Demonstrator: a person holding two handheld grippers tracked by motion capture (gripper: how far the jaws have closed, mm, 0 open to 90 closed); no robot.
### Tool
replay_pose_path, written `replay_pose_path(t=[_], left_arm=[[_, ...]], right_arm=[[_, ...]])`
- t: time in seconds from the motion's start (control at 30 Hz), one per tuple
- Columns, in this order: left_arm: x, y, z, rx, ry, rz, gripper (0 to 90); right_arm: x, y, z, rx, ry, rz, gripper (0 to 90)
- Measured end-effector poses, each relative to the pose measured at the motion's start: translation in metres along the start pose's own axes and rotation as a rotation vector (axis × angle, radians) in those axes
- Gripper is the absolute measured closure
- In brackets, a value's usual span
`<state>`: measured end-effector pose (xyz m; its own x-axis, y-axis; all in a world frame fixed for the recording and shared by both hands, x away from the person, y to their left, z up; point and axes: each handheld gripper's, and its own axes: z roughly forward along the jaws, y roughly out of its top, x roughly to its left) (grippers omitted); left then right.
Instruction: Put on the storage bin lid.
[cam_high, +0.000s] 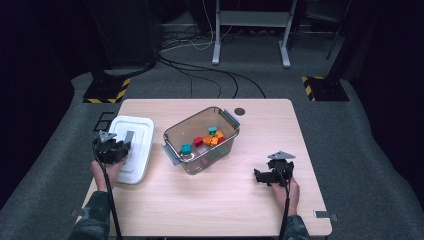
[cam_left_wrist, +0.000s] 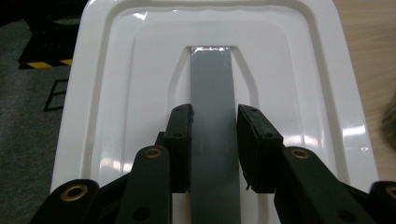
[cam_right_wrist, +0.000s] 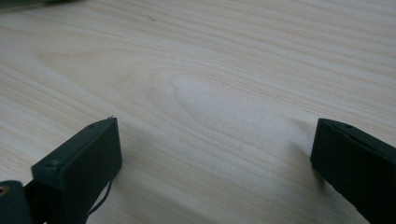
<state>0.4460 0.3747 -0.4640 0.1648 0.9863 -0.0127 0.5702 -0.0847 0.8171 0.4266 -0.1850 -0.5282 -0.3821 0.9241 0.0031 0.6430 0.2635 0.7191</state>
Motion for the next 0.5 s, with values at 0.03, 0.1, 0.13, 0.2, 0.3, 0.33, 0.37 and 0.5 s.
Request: replay_pose_path(t=[0.03,0.1,0.13,0.2,0.3,0.33,0.37,0.5], left_arm=[[0.0,0.002,-0.002,-0.007,-0.001,-0.001,66.5],[-0.001,0.004,-0.005,-0.012,0.002,0.002,66.5],[-0.001,0.005,-0.006,-0.015,0.001,0.003,66.6],[-0.001,0.007,-0.009,-0.021,0.001,0.013,66.5],[-0.003,0.01,-0.012,-0.029,0.0,0.016,66.6],[-0.003,0.011,-0.014,-0.032,-0.002,0.019,66.5],[-0.003,0.012,-0.014,-0.039,-0.004,0.017,66.5],[-0.004,0.017,-0.02,-0.047,-0.006,0.026,66.5]], right_arm=[[0.0,0.0,0.0,0.0,0.0,0.0,0.8],[0.0,0.0,0.0,0.0,0.0,0.0,0.8],[0.0,0.0,0.0,0.0,0.0,-0.001,0.8],[0.0,0.0,0.0,0.0,-0.001,-0.001,0.8],[0.0,0.0,0.0,0.0,0.0,-0.001,0.8],[0.0,0.0,0.0,0.0,0.0,-0.001,0.8],[0.0,0.0,0.0,0.0,0.0,0.0,0.8],[0.0,0.0,0.0,0.0,0.0,-0.001,0.8]])
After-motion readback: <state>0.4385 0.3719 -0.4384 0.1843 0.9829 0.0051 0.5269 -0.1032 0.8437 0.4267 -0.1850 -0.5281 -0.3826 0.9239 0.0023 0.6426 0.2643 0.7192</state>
